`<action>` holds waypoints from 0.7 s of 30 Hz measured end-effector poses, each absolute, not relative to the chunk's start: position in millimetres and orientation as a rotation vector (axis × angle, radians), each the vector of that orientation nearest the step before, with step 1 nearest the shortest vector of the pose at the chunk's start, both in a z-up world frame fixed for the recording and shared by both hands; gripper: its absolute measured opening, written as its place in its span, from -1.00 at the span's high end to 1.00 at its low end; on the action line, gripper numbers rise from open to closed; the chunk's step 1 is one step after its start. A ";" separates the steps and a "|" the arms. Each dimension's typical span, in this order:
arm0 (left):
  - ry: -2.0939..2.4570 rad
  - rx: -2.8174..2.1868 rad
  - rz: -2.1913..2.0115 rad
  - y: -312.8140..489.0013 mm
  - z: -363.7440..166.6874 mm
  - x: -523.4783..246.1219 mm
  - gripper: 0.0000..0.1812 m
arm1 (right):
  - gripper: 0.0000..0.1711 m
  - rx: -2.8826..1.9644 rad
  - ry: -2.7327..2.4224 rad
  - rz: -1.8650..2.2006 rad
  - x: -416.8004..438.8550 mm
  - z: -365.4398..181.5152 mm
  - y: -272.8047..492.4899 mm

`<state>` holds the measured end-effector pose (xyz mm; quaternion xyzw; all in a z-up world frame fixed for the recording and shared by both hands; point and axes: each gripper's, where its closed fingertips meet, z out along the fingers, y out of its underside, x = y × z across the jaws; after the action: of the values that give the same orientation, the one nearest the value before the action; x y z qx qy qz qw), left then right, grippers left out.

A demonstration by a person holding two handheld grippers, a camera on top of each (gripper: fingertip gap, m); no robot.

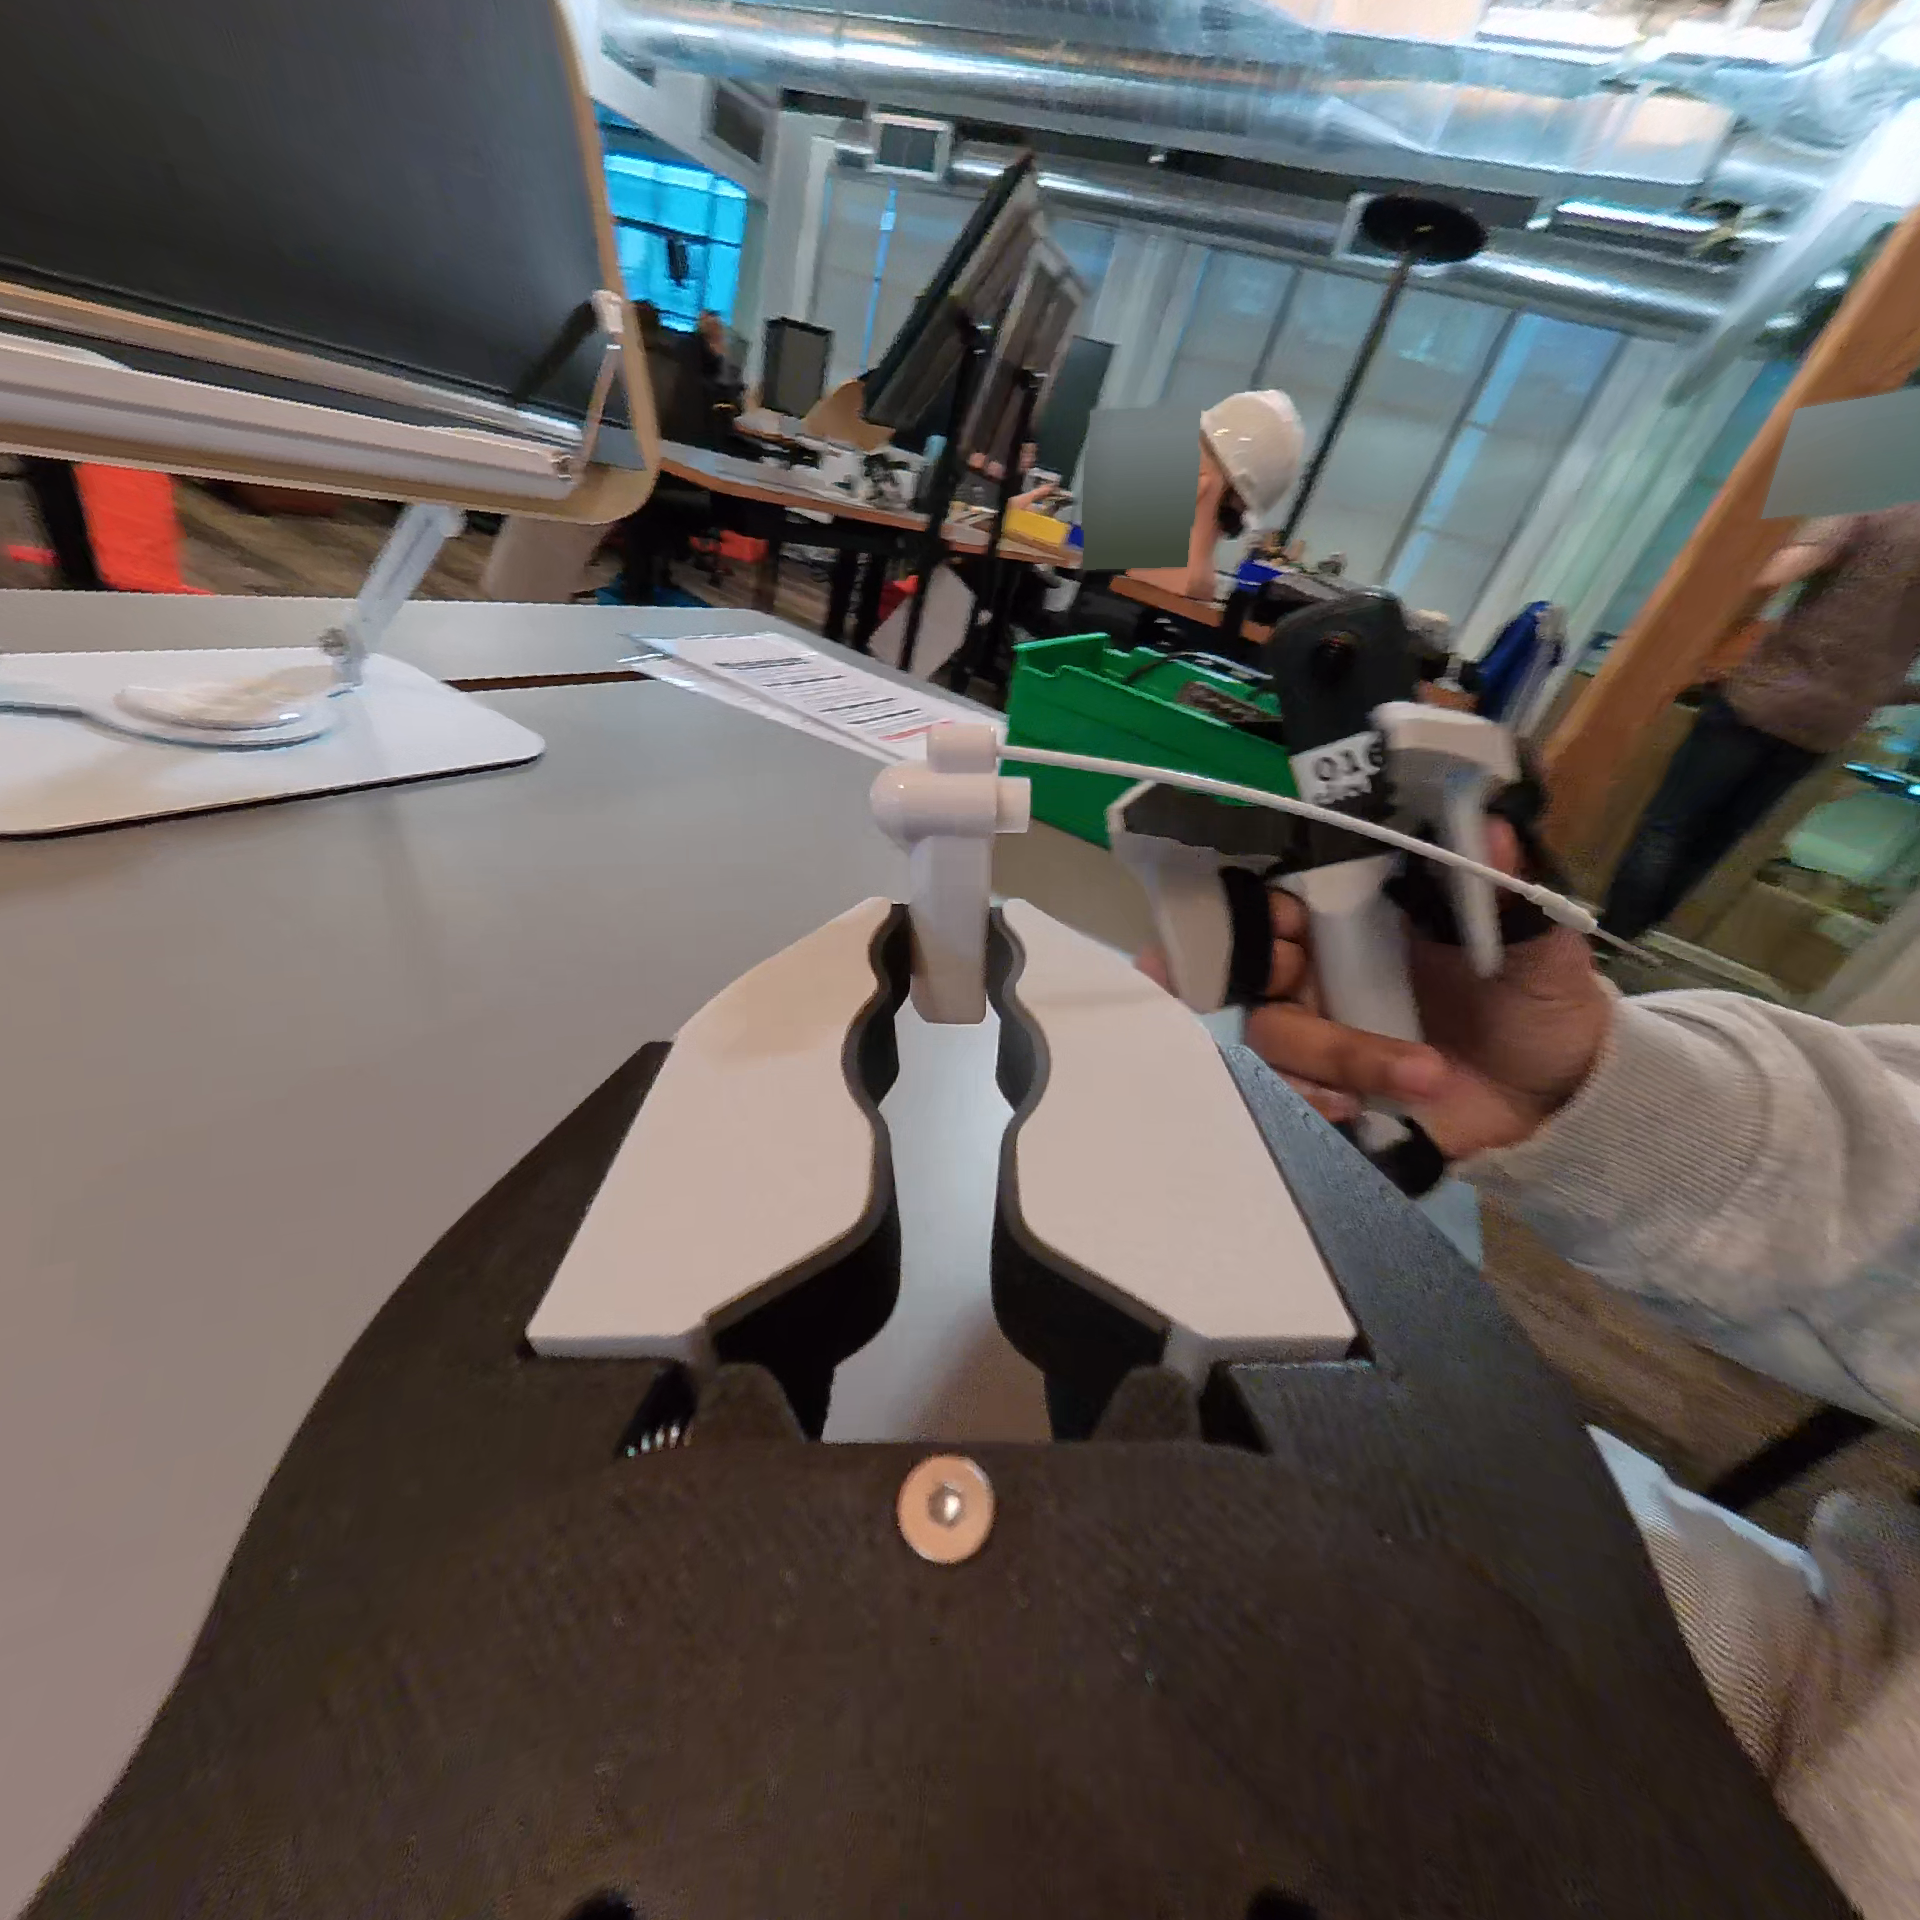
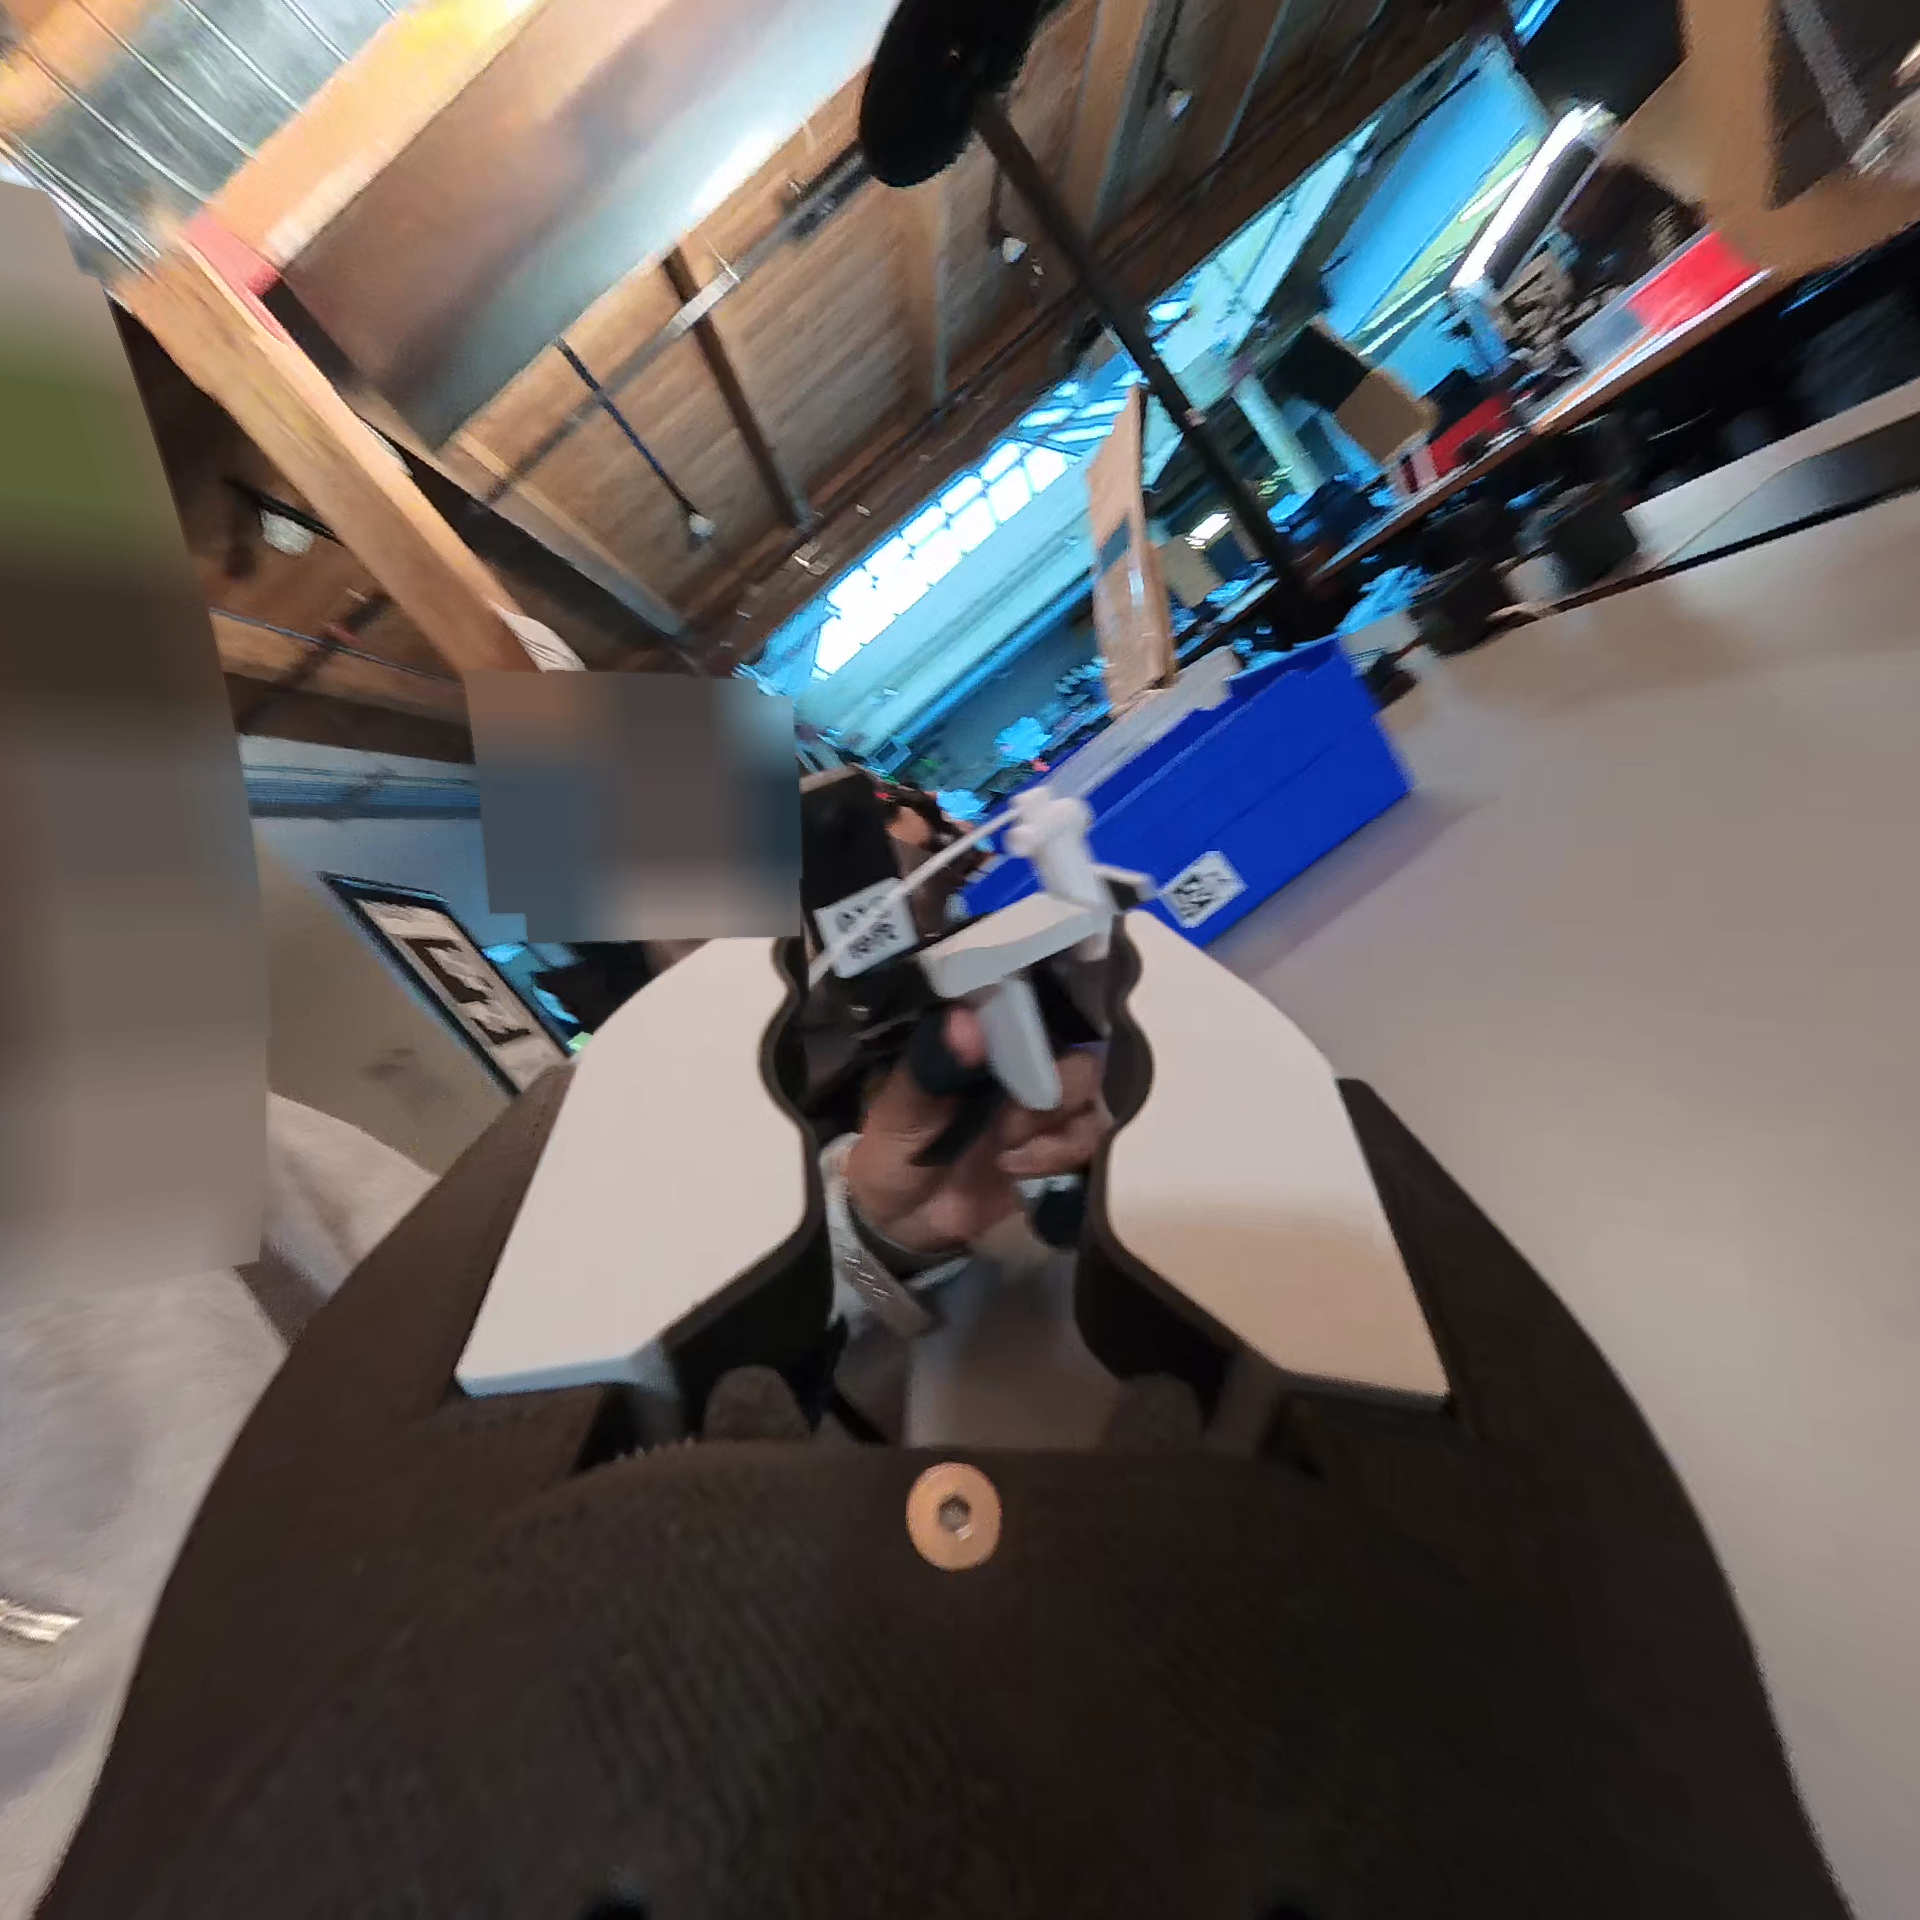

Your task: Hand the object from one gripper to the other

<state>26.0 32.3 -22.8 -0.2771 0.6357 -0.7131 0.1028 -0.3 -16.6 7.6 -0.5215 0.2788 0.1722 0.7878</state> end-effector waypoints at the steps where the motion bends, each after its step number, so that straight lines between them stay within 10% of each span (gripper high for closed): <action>1: 1.900 -0.778 -2.147 27.5 -20.8 20.3 0.86 | 0.38 -1.149 0.595 0.338 1.3 6.0 -18.6; 21: 2.267 -0.330 -2.358 -19.3 -25.3 -48.9 0.86 | 0.61 -1.505 0.149 0.005 -43.7 -4.1 6.2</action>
<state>-48.9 -19.3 -25.3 -0.1002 0.6877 -0.7153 -0.0732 -43.7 6.2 -4.1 -0.6827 0.0678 0.0022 0.7275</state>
